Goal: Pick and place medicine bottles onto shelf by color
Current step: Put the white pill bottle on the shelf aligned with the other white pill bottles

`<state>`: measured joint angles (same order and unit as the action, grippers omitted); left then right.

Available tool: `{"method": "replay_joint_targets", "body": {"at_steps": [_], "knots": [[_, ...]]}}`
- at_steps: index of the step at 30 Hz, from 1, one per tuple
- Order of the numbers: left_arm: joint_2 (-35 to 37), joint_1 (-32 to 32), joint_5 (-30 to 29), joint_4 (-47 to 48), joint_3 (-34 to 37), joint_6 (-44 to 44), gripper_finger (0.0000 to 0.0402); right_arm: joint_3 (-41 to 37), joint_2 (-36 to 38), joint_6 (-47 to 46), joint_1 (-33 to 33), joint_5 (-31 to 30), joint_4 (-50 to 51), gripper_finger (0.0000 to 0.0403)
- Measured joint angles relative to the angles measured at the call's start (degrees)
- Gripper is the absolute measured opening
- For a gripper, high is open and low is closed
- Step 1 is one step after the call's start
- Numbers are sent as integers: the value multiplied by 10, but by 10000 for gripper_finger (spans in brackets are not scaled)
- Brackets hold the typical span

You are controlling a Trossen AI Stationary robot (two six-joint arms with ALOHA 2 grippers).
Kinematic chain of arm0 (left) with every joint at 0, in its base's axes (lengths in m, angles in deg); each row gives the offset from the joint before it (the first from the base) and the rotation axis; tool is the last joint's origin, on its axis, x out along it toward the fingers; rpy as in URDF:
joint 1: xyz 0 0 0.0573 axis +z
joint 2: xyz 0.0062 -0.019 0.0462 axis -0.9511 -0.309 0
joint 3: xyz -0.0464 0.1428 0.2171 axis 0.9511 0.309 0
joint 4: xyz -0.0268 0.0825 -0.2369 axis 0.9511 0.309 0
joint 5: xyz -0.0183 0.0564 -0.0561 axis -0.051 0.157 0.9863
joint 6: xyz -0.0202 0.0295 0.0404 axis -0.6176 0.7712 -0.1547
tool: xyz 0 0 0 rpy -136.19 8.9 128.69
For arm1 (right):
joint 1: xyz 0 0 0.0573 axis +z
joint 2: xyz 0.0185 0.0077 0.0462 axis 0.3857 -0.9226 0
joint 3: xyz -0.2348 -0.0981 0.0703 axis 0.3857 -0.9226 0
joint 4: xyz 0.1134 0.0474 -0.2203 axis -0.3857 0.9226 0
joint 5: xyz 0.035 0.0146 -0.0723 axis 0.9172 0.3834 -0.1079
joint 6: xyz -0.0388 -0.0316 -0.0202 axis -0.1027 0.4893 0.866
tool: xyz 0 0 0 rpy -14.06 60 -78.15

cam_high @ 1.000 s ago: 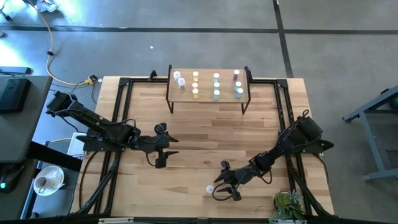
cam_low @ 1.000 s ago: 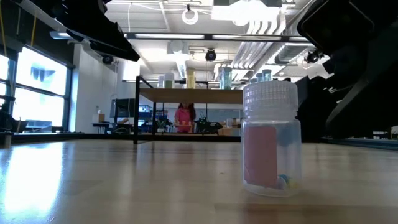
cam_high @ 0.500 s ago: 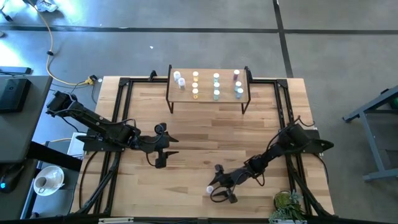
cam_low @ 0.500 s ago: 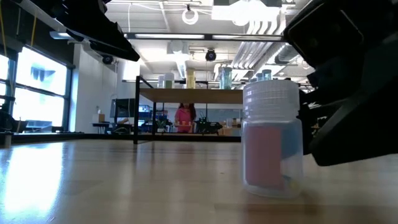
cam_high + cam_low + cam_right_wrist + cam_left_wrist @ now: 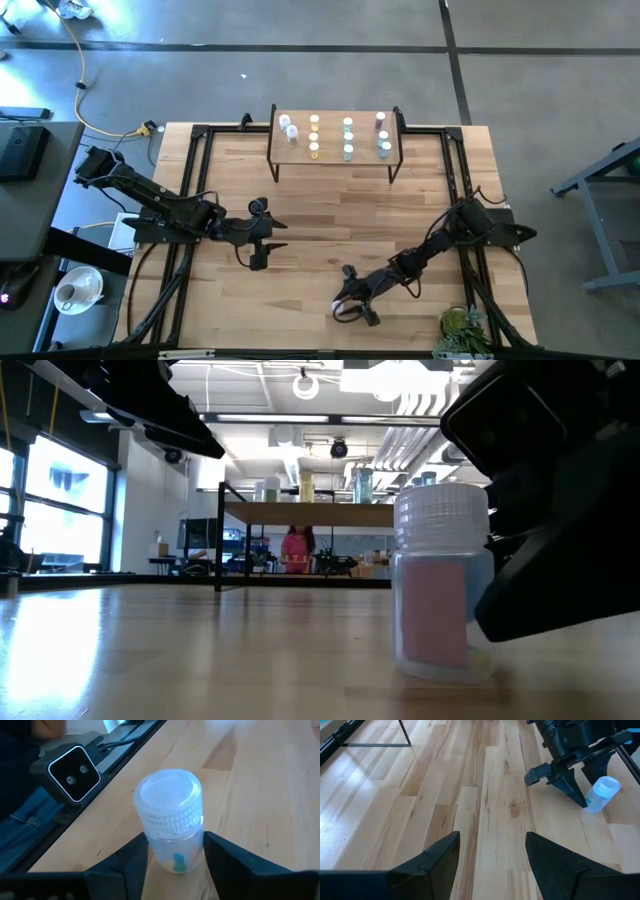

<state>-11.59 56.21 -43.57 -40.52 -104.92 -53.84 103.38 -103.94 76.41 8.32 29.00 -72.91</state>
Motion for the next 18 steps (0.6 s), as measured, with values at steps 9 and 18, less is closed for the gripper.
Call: {"method": "replay_joint_targets", "body": {"at_steps": [9,18], "knots": [[0,0,0,0,0,0,216,0,0,0,-5,11,-5,135],[0,0,0,-23,0,0,216,-1,52,-26,-46,26,-7,132]]}}
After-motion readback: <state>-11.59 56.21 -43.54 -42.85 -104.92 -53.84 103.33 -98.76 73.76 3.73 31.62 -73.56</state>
